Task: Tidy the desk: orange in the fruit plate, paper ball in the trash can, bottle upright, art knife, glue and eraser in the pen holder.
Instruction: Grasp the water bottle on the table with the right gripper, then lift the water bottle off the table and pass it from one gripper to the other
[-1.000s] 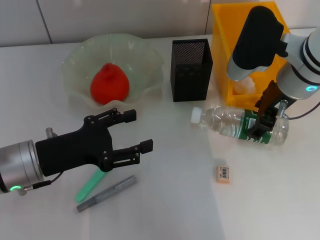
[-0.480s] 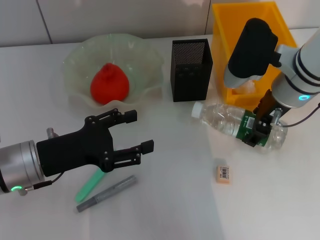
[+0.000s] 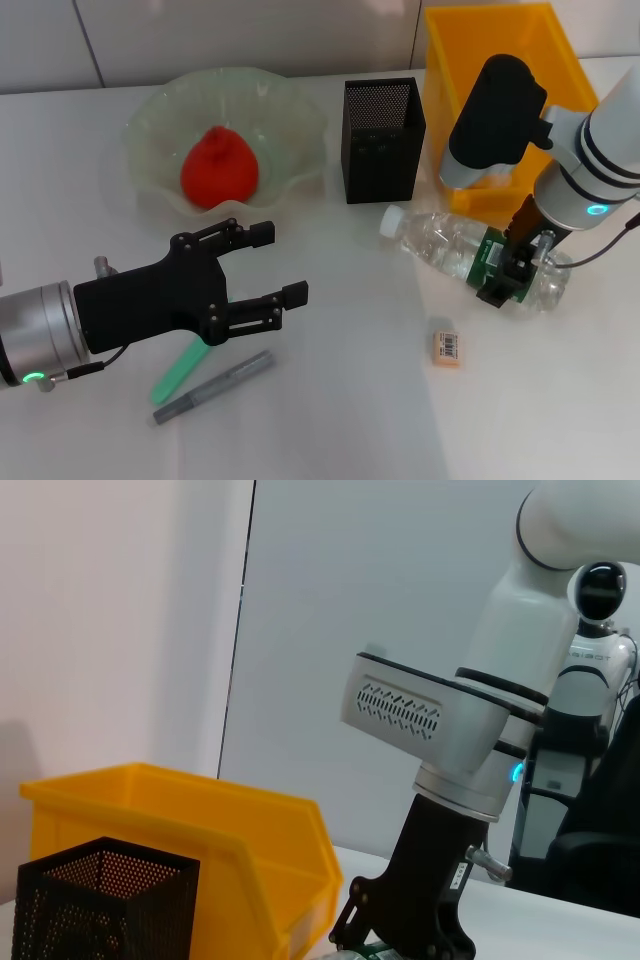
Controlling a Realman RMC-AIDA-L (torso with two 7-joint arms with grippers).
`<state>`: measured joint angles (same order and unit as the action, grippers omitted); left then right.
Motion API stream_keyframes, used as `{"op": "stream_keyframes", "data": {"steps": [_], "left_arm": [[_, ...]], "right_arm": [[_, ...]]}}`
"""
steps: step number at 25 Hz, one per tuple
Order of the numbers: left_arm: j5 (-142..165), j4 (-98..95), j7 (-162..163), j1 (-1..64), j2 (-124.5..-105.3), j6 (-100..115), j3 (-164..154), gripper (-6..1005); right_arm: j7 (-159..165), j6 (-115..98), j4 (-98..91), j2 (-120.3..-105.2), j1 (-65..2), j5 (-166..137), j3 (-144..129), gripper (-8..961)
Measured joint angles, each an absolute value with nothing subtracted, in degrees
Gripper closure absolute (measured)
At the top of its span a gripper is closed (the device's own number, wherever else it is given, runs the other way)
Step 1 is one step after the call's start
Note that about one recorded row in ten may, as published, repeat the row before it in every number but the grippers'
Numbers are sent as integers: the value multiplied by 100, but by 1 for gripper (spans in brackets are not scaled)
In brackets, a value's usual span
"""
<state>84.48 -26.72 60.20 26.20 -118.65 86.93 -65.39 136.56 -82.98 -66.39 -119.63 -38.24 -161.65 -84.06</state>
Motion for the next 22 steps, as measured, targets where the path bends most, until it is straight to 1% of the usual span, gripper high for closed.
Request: {"op": "stream_keyframes", "data": {"steps": [8, 15, 22], "left_arm": [[8438, -2672, 6020, 2602, -11865, 8693, -6539, 187], [8432, -2672, 6020, 2593, -11865, 8696, -6539, 188], [8427, -2672, 6020, 2580, -11856, 8740, -6518, 188]], "right_arm": [[13644, -8268, -6622, -11971, -3822, -16052, -8414, 185], [13456, -8375, -6684, -11944, -3782, -15783, -8418, 186], [13289, -8567, -7278, -11939, -3518, -15374, -8344, 186]]}}
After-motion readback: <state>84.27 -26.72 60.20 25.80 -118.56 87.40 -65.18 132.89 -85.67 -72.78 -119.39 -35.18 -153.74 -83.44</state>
